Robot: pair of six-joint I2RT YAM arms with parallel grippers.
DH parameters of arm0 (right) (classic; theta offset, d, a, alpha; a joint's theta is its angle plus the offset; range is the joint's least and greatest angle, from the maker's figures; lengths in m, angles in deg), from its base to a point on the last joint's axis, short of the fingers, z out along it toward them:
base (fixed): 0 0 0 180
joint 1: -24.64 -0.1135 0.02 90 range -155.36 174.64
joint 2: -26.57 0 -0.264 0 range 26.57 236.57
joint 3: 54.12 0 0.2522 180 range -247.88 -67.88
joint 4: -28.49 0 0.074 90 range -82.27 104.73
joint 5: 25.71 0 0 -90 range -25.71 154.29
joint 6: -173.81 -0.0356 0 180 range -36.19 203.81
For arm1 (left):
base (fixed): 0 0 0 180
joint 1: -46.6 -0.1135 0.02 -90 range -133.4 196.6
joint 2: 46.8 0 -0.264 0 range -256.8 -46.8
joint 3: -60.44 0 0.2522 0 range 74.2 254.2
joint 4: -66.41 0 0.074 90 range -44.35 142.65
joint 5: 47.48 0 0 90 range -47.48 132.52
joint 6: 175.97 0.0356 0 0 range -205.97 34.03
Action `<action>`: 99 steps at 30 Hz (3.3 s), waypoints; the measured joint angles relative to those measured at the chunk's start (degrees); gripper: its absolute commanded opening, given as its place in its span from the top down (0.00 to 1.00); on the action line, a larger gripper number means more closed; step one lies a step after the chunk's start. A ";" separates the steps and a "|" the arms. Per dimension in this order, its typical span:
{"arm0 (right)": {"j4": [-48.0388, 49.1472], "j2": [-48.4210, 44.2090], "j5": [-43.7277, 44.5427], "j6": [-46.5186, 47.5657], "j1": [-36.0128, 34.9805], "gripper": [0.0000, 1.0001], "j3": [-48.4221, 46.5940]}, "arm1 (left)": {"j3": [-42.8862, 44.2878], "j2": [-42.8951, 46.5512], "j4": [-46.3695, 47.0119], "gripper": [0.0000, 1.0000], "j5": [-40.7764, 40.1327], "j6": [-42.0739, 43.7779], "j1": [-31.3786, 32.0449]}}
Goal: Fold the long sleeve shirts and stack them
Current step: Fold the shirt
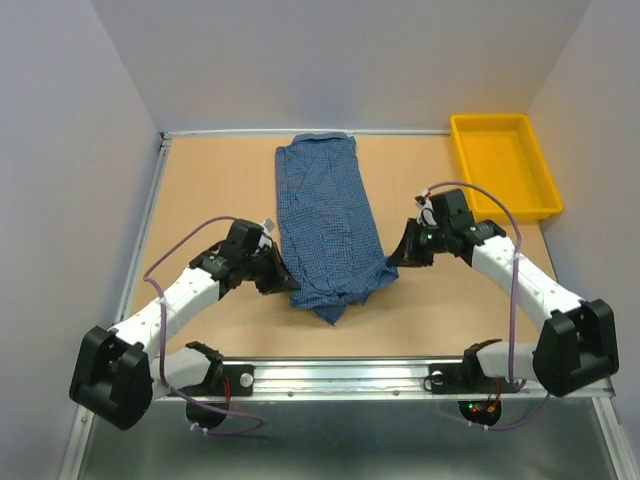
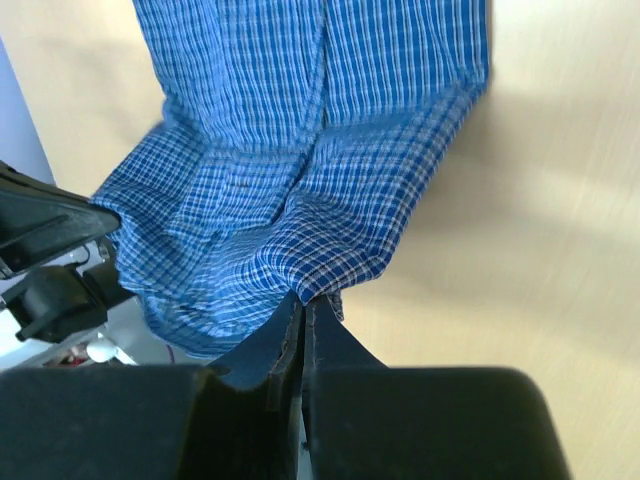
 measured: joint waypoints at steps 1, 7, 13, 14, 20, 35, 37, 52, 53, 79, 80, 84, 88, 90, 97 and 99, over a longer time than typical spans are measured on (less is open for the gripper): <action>0.28 2.12 0.17 0.37 0.00 1.00 -2.64 | 1.01 -1.09 0.15 1.00 0.11 0.55 -0.70; 0.00 15.10 0.94 2.32 0.00 0.99 -16.55 | 10.60 -9.42 1.51 1.00 0.76 4.50 -9.90; -0.13 26.58 0.92 3.85 0.00 0.99 -29.51 | 20.02 -17.38 3.26 1.00 1.38 7.41 -15.54; 0.07 28.61 0.92 4.04 0.00 0.99 -31.69 | 22.21 -19.74 3.63 1.00 1.51 7.91 -16.55; -0.15 38.58 1.16 4.79 0.00 1.00 -42.60 | 29.09 -29.70 5.88 1.00 1.64 9.42 -18.99; 0.07 55.21 4.04 5.07 0.70 0.95 -55.19 | 43.21 -49.22 8.44 1.00 1.42 12.70 -21.00; 0.04 56.68 4.61 5.09 1.01 0.90 -55.19 | 43.78 -50.66 9.18 0.99 1.42 12.98 -21.05; 0.02 58.82 8.41 10.29 1.66 0.71 -61.94 | 43.89 -52.72 15.06 0.91 1.29 10.27 -23.21; 0.07 58.60 8.41 11.02 1.66 0.78 -62.36 | 43.89 -52.72 15.47 0.91 1.29 9.97 -23.47; 7.61 46.23 6.95 21.07 1.18 0.41 -47.56 | 37.09 -50.01 29.73 0.03 3.08 -1.25 -28.63; 8.07 45.13 7.02 21.92 1.01 0.41 -46.75 | 37.09 -49.00 29.53 0.02 2.73 -0.94 -28.87; 9.18 41.51 7.67 24.65 -1.86 0.41 -44.30 | 37.11 -42.69 27.45 0.02 0.42 1.53 -29.44; 10.43 40.92 8.59 26.82 -8.37 0.41 -43.71 | 37.11 -34.88 24.46 0.01 -2.56 5.42 -29.44; 10.75 41.09 8.63 27.80 -12.57 0.42 -43.36 | 36.59 -32.04 23.93 0.02 -3.26 6.56 -29.22; 12.41 46.36 8.96 29.35 -20.11 0.43 -43.36 | 24.09 -24.20 23.52 0.02 -6.03 8.72 -23.47; 12.61 48.78 9.68 29.64 -20.22 0.43 -43.36 | 22.10 -25.66 22.88 0.03 -5.88 8.70 -22.25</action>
